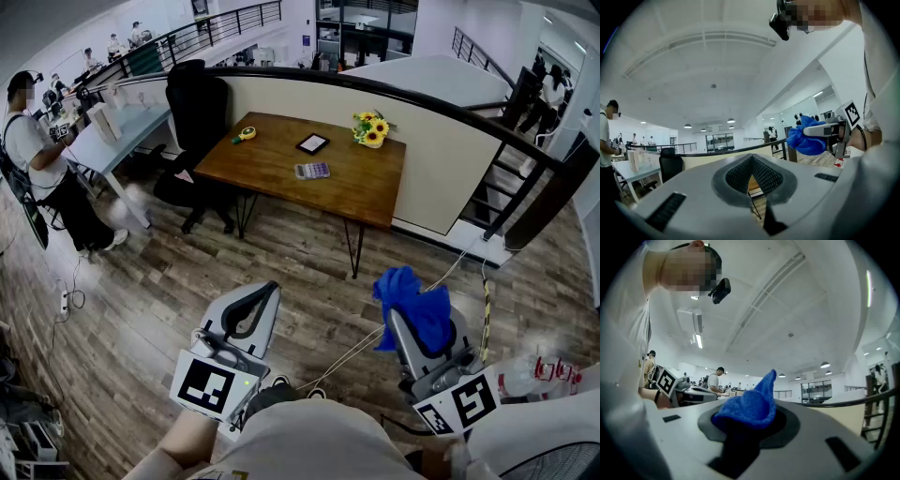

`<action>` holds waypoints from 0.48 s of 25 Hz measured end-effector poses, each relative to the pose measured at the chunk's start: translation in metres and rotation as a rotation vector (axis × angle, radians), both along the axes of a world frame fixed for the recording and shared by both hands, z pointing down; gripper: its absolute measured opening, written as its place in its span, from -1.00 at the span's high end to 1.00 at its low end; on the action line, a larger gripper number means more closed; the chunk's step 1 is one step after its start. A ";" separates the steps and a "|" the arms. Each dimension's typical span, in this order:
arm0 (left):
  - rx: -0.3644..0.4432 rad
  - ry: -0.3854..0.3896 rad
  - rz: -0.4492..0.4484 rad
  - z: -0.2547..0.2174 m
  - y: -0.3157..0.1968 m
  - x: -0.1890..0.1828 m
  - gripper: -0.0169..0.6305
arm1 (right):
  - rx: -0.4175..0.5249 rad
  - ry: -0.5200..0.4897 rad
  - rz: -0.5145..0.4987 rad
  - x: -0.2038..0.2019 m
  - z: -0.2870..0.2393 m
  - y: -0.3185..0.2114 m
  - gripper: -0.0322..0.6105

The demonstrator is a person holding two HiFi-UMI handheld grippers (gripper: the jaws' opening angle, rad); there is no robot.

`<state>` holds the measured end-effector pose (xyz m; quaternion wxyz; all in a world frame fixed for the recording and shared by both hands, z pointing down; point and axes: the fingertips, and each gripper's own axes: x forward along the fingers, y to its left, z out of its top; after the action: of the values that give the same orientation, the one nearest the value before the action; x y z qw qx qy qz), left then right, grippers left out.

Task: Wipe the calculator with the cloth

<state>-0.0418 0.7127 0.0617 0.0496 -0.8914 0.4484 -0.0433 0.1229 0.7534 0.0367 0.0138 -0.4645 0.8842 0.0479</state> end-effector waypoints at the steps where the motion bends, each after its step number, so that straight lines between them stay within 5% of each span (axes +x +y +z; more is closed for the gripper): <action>1: -0.006 0.009 0.002 -0.002 0.002 -0.001 0.94 | -0.001 0.002 0.000 -0.001 0.000 0.002 0.50; 12: -0.044 0.014 0.014 0.007 0.011 0.003 0.94 | -0.016 -0.016 0.003 0.004 0.004 0.005 0.49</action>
<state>-0.0384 0.7238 0.0690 0.0272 -0.8956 0.4417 -0.0464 0.1266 0.7583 0.0409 0.0172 -0.4662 0.8837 0.0373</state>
